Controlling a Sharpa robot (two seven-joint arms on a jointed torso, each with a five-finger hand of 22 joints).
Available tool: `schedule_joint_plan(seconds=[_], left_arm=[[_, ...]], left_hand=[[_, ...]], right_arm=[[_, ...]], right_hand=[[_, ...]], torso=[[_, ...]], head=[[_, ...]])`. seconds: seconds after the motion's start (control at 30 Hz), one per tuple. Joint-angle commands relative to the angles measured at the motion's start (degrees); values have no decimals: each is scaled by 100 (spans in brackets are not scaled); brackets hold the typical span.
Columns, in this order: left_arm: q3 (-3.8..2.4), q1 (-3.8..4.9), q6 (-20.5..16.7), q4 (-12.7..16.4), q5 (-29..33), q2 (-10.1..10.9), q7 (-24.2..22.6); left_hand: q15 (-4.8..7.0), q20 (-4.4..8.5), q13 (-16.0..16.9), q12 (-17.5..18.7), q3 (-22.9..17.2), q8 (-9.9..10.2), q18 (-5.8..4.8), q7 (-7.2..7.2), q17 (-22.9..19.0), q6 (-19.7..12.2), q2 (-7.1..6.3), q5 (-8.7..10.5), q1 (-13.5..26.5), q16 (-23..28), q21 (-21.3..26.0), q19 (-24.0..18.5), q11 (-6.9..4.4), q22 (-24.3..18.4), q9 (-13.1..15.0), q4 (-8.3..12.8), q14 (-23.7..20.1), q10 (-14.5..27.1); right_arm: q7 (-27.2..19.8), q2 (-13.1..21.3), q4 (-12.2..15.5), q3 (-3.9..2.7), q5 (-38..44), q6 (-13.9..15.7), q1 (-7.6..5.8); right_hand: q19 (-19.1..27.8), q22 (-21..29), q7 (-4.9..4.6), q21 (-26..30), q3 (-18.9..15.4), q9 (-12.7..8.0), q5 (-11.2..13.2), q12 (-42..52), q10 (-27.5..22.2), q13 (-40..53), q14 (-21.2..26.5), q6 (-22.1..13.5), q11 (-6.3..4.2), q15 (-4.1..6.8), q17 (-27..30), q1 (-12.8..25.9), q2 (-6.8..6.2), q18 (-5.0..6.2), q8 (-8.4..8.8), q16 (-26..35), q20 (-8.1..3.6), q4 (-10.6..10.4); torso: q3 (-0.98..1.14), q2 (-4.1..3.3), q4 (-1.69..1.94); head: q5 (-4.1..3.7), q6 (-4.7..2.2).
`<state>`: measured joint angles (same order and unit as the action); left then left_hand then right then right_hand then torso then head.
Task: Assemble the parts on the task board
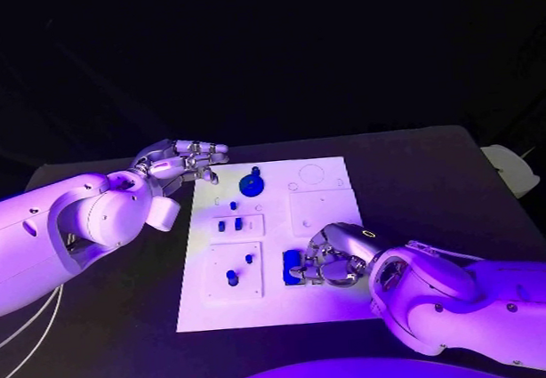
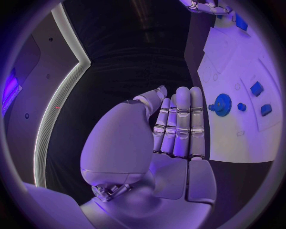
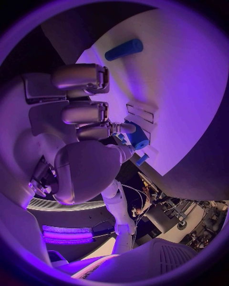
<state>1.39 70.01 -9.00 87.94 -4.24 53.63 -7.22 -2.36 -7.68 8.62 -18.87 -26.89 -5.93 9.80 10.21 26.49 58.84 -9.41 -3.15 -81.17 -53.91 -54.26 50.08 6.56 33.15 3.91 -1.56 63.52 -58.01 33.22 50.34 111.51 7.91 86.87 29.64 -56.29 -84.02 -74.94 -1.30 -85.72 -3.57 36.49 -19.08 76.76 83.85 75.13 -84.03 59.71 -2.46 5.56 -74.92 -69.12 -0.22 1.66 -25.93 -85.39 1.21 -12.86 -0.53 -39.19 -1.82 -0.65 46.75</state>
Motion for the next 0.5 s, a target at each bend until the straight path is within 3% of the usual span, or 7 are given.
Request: schedule_joint_plan(seconds=[0.03, 0.5], left_arm=[[-2, 2, 86, 19, 21, 2, -21], [-2, 2, 98, 24, 21, 21, -4]], left_hand=[[0, -15, 6, -34, 26, -28, 73, -5, -5, -29, 37, 13, 1, -33, 32, 13, 7, -7, 1, 2, -36, 28], [-2, -16, 7, -42, 27, -31, 73, -4, -7, -30, 46, 13, 7, -35, 38, 13, 9, -11, 2, -6, -39, 36]], right_arm=[[44, -6, -82, 11, 126, -147, 11], [41, 37, -9, 11, 203, -186, 11]], right_hand=[[-437, -1390, 31, -28, 111, 10, 145, 27, 78, 568, -442, 36, -39, 47, -703, -216, 70, -77, 25, -23, -61, 73], [-446, -1397, 46, -51, 244, 11, 217, 52, 97, 597, -445, 62, -55, 62, -722, -422, -95, -83, 55, -32, -80, 224]], torso=[[-5, -1, 3], [1, -1, -5]], head=[[9, 11], [14, 36]])
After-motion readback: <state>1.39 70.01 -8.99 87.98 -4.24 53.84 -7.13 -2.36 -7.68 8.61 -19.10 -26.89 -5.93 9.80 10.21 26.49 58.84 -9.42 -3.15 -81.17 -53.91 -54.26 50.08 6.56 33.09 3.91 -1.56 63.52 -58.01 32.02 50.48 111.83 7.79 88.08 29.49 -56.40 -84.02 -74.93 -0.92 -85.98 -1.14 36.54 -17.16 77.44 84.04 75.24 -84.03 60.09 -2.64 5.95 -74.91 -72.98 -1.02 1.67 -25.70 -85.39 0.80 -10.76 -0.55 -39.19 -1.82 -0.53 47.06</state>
